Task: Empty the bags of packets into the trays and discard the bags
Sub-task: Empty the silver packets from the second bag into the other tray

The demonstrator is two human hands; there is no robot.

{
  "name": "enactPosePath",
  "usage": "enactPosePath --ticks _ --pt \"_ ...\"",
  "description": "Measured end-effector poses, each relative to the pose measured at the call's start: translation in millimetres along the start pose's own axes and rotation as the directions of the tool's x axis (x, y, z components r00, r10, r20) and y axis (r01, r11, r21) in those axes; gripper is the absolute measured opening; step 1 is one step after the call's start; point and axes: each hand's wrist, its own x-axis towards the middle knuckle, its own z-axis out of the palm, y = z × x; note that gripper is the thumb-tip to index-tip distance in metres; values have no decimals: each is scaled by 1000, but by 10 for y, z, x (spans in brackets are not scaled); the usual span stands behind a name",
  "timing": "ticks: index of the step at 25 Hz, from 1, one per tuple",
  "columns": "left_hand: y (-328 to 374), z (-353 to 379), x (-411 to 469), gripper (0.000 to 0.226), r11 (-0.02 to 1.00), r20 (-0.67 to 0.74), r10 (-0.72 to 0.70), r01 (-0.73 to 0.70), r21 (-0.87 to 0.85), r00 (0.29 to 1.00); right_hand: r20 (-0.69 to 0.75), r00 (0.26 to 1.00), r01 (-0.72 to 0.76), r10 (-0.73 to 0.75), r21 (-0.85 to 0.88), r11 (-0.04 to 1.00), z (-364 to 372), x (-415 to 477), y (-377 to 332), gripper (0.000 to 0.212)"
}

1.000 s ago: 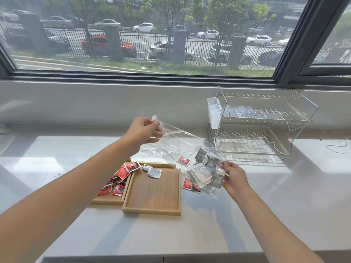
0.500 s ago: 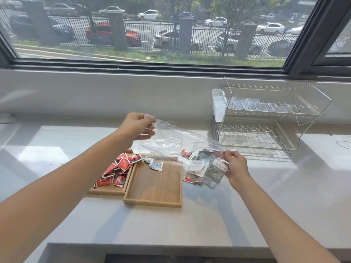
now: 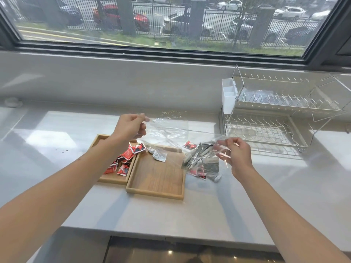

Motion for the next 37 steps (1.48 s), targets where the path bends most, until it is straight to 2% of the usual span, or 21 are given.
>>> enactPosePath --ticks 5,8,15,23,33,37 --pt "-179 -64 24 27 1000 -45 -20 19 -5 999 35 998 57 -53 -120 991 68 76 -9 19" --pt "-213 -90 21 33 998 -65 -53 51 -37 996 36 997 73 -70 -96 993 70 105 -26 21" --pt "-316 -92 10 35 997 -97 -45 39 -62 994 73 993 108 -97 -162 981 107 117 -23 21" --pt "-520 -126 15 32 999 -137 -18 11 -46 990 149 966 243 -211 -244 939 115 73 -66 18" --pt "-515 -141 -55 31 995 -123 -2 -11 -98 992 92 963 269 -253 -307 913 183 116 -157 15" --pt "-507 -134 -67 31 993 -112 -4 -9 -120 994 98 957 291 -274 -283 914 187 76 -213 18"
